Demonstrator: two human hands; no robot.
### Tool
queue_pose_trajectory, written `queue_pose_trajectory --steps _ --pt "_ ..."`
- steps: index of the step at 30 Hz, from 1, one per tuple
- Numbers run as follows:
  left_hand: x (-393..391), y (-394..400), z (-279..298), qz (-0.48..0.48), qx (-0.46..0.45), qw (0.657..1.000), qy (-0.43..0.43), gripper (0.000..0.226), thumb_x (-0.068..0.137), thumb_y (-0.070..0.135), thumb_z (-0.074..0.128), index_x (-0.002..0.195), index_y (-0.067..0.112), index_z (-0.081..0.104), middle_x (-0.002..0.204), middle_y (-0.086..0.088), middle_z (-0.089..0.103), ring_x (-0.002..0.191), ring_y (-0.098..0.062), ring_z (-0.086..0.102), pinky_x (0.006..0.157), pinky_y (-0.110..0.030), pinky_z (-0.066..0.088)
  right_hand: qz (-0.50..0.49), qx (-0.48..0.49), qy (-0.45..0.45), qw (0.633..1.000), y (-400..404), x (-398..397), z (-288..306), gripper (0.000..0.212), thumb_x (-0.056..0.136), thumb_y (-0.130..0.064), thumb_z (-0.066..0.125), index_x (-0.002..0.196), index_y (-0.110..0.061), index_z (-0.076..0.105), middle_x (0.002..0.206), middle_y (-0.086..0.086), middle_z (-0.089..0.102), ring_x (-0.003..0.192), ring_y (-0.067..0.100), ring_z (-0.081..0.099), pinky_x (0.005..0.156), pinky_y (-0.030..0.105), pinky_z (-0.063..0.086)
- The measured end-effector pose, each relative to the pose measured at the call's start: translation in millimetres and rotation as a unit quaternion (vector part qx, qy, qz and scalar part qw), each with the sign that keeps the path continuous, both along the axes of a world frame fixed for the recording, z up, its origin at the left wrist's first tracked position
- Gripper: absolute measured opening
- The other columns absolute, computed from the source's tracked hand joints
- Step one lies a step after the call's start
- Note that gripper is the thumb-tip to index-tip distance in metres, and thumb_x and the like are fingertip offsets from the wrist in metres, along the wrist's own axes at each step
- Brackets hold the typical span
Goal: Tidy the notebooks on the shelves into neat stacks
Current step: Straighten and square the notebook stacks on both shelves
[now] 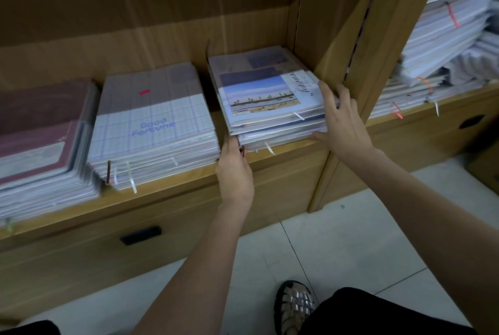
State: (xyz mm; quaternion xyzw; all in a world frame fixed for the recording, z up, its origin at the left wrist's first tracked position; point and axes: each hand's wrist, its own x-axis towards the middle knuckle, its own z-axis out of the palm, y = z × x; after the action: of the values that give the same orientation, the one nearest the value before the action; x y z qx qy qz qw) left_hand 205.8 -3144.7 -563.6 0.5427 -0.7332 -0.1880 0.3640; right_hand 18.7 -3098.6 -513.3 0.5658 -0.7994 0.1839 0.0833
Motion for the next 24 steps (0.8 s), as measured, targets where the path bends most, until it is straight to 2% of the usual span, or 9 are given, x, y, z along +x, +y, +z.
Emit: queue_pose_trajectory --steps 3,6,10,13,20,24 --pt "2.5 1.4 -0.5 0.011 0.004 1.000 0.016 0.025 0.091 0.005 0.053 0.116 0.004 0.055 0.112 -0.012 0.063 0.105 -0.023 0.061 0.091 -0.039 0.050 -0.003 -0.007 -0.099 0.995 2.0 -1.1 -3.4 0.099 0.078 -0.017 0.075 0.149 -0.013 0.007 0.144 0.017 0.024 0.121 0.035 0.044 0.097 0.042 0.041" --pt "6.2 -1.5 2.5 -0.005 0.037 0.999 0.019 0.028 0.092 0.007 0.053 0.120 0.005 0.053 0.109 -0.010 0.064 0.104 -0.021 0.061 0.092 -0.036 0.051 -0.004 -0.020 -0.185 0.983 2.6 -5.0 -7.6 0.097 0.077 -0.016 0.076 0.148 -0.010 0.010 0.138 0.019 0.038 0.122 0.033 0.045 0.100 0.041 0.041" --pt "8.9 -5.7 6.2 -0.016 0.078 0.995 0.059 0.043 0.090 0.004 0.055 0.132 0.008 0.046 0.118 -0.010 0.062 0.111 -0.021 0.059 0.098 -0.039 0.048 -0.003 -0.018 -0.260 0.965 3.6 -7.1 -6.1 0.095 0.077 -0.012 0.075 0.147 -0.012 0.012 0.135 0.017 0.046 0.121 0.032 0.048 0.098 0.035 0.042" --pt "8.5 -4.7 5.4 -0.008 0.078 0.996 0.052 0.041 0.090 0.002 0.054 0.130 0.007 0.049 0.117 -0.010 0.063 0.111 -0.022 0.060 0.098 -0.039 0.047 0.007 -0.016 -0.281 0.959 4.3 -9.0 -3.4 0.093 0.077 -0.010 0.075 0.147 -0.014 0.014 0.133 0.016 0.047 0.119 0.030 0.048 0.096 0.033 0.042" --pt "1.1 2.9 10.9 0.015 0.070 0.997 -0.011 0.034 0.092 0.007 0.052 0.126 0.005 0.053 0.112 -0.012 0.064 0.107 -0.025 0.060 0.095 -0.036 0.049 -0.012 -0.030 -0.270 0.962 3.1 -9.8 -6.6 0.090 0.079 -0.013 0.073 0.147 -0.017 0.015 0.130 0.019 0.049 0.113 0.034 0.053 0.095 0.041 0.045" --pt "-1.9 3.8 14.5 0.023 0.068 0.997 -0.022 0.032 0.092 0.008 0.052 0.124 0.006 0.056 0.111 -0.012 0.064 0.106 -0.024 0.061 0.094 -0.033 0.049 -0.021 -0.026 -0.259 0.965 2.0 -11.2 -6.8 0.090 0.079 -0.015 0.074 0.147 -0.017 0.016 0.126 0.019 0.052 0.110 0.035 0.054 0.092 0.041 0.045"
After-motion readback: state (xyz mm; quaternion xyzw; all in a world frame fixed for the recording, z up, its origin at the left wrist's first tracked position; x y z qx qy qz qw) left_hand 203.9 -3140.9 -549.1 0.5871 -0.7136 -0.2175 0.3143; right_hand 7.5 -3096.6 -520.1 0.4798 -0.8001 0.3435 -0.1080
